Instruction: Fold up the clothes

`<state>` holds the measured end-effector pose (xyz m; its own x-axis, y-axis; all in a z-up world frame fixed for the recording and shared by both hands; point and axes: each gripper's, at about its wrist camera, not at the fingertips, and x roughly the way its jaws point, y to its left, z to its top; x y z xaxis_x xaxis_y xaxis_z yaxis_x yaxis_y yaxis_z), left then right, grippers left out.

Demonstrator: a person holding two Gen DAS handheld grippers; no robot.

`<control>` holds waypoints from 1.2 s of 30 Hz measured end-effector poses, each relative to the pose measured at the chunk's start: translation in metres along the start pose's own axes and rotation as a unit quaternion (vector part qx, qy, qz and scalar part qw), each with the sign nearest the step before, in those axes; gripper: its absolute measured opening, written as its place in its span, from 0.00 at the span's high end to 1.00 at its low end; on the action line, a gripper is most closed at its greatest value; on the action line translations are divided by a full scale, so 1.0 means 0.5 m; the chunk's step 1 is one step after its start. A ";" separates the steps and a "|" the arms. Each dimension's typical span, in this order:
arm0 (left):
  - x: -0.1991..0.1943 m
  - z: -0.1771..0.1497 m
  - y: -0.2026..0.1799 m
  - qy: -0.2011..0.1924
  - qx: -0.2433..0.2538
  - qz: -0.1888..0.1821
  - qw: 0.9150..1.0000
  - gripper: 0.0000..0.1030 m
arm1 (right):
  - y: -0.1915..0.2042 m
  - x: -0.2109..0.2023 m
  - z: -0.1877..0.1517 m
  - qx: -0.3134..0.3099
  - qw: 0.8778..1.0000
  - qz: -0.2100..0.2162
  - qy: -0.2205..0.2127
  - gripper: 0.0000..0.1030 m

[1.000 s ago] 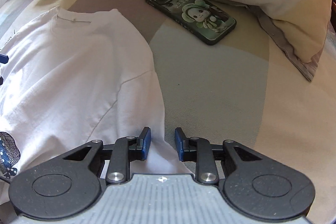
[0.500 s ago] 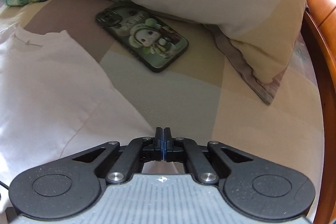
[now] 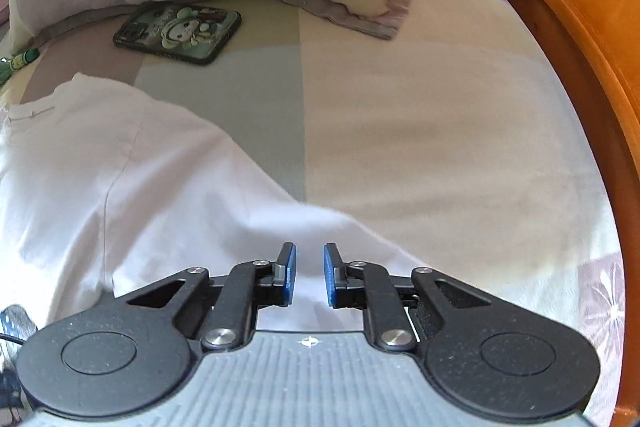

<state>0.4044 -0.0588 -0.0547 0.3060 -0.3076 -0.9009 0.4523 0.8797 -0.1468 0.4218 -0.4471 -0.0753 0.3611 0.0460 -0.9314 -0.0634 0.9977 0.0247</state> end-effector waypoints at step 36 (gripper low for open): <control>0.056 0.048 -0.173 0.041 0.135 -0.060 0.988 0.48 | -0.370 -0.022 -0.122 0.012 0.992 -0.102 0.071 0.90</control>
<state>0.3938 -0.1524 -0.0577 0.1731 -0.3643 -0.9150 0.6916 0.7064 -0.1504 0.3728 -0.6353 -0.0918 0.2300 -0.1627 -0.9595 0.0211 0.9865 -0.1622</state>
